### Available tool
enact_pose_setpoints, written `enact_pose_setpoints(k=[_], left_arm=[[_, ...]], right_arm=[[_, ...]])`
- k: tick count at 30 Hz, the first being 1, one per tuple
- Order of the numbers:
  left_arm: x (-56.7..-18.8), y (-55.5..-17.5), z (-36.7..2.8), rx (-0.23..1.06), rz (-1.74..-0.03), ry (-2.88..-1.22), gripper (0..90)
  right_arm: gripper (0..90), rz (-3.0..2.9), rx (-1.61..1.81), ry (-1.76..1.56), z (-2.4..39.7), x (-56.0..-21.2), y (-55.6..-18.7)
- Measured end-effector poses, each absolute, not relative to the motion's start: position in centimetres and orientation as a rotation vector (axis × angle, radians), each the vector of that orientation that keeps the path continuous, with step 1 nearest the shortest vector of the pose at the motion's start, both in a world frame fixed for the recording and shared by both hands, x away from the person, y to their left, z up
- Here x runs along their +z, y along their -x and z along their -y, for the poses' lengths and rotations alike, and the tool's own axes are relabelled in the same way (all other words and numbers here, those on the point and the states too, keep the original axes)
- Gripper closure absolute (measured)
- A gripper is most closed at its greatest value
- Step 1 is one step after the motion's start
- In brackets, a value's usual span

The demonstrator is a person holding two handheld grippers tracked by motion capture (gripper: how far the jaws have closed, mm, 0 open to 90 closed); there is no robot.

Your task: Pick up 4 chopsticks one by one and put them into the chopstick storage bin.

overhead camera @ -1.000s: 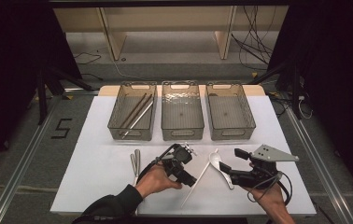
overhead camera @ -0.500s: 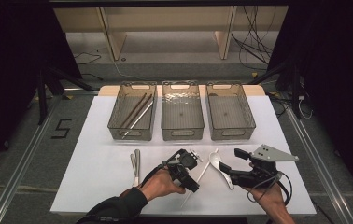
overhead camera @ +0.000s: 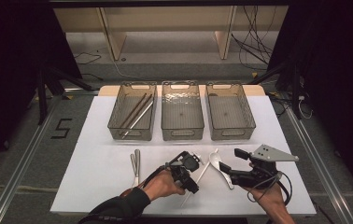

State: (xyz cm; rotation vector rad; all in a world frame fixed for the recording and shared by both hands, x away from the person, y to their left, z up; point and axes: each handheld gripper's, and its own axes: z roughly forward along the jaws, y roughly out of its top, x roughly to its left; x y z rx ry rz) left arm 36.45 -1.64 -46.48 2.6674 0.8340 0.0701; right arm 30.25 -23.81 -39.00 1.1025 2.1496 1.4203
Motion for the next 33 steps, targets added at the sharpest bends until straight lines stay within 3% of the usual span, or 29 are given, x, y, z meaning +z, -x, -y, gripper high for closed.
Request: enact_pose_setpoints(k=[8,19,33], left_arm=[[-46.3,-36.7,1.4,0.103,-0.817,-2.691,41.6],[-46.1,-36.7,1.6,0.092,-0.745,-2.737,67.1],[-46.0,-37.7,1.4,0.02,-0.778,-2.738,77.7]], right_arm=[[25.8,-2.151,1.42,-1.102,23.8,-39.0,-30.2],[25.8,-2.152,1.417,-1.103,23.8,-39.0,-30.3],[25.8,-2.152,1.416,-1.105,23.8,-39.0,-30.2]])
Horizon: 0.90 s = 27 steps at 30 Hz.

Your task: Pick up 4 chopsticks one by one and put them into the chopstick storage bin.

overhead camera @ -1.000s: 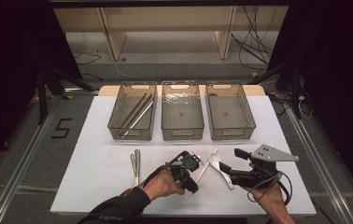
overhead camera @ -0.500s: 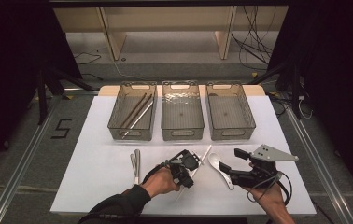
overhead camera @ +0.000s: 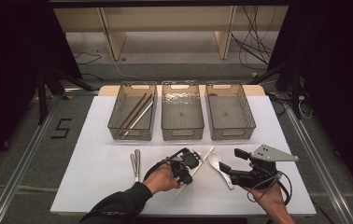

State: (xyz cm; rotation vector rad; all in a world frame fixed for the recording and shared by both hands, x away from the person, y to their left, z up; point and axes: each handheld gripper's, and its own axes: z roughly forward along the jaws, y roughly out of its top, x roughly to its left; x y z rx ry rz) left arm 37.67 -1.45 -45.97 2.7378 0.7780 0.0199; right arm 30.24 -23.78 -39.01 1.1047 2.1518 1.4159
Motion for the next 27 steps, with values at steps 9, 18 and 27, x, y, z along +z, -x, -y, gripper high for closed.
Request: enact_pose_setpoints(k=[9,18,27], left_arm=[[-45.99,-38.17,0.98,-0.012,-0.826,-2.707,82.4],[-45.94,-38.46,0.77,-0.023,-0.833,-2.713,84.9],[-45.95,-38.31,1.0,-0.002,-0.828,-2.729,83.0]], right_arm=[[25.8,-2.15,1.417,-1.102,23.83,-39.0,-30.23],[25.8,-2.149,1.417,-1.101,23.86,-38.97,-30.23],[25.8,-2.148,1.417,-1.1,23.86,-38.97,-30.26]])
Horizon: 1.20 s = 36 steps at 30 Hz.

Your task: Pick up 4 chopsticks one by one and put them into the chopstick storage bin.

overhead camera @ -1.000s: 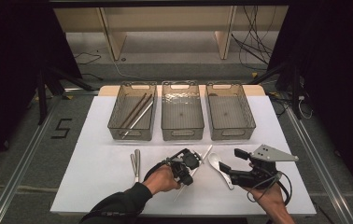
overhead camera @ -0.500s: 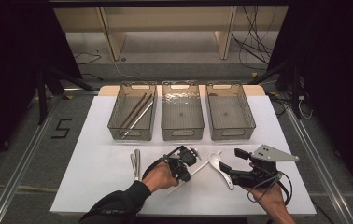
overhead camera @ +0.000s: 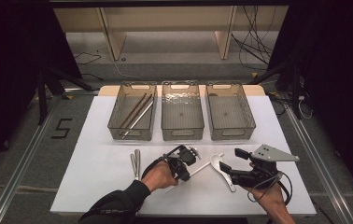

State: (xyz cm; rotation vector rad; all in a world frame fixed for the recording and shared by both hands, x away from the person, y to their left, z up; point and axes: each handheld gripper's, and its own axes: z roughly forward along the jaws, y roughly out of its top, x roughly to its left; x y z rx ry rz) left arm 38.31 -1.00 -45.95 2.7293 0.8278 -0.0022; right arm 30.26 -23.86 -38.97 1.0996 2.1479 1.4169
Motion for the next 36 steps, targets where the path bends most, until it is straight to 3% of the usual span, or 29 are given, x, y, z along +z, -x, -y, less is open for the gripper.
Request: enact_pose_setpoints(k=[18,36], left_arm=[[-45.8,-38.6,0.1,0.027,-0.777,-2.731,85.2],[-42.6,-39.6,-2.4,0.047,-0.781,-2.662,85.2]], right_arm=[[25.8,-2.147,1.418,-1.106,23.9,-39.0,-30.3],[25.7,-2.149,1.417,-1.108,23.9,-39.0,-30.3]])
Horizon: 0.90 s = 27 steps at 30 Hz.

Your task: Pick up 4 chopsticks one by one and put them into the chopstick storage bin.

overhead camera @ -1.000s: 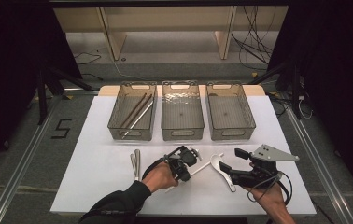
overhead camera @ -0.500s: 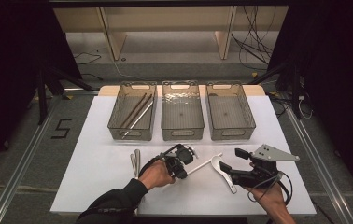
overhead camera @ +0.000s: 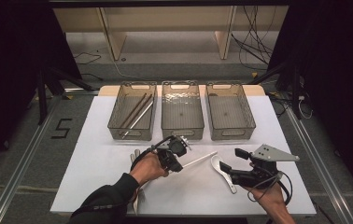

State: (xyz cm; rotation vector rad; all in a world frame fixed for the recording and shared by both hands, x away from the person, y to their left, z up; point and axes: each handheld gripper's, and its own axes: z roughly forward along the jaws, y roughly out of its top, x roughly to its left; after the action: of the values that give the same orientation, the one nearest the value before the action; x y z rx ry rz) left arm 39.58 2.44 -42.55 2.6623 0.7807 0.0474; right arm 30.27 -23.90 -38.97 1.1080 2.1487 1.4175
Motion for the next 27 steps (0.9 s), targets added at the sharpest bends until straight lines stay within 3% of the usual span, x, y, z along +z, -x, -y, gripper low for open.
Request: enact_pose_setpoints(k=[27], left_arm=[[-39.8,-40.5,-4.5,0.068,-0.807,-2.586,85.2]], right_arm=[[25.8,-2.149,1.416,-1.112,23.9,-39.0,-30.3]])
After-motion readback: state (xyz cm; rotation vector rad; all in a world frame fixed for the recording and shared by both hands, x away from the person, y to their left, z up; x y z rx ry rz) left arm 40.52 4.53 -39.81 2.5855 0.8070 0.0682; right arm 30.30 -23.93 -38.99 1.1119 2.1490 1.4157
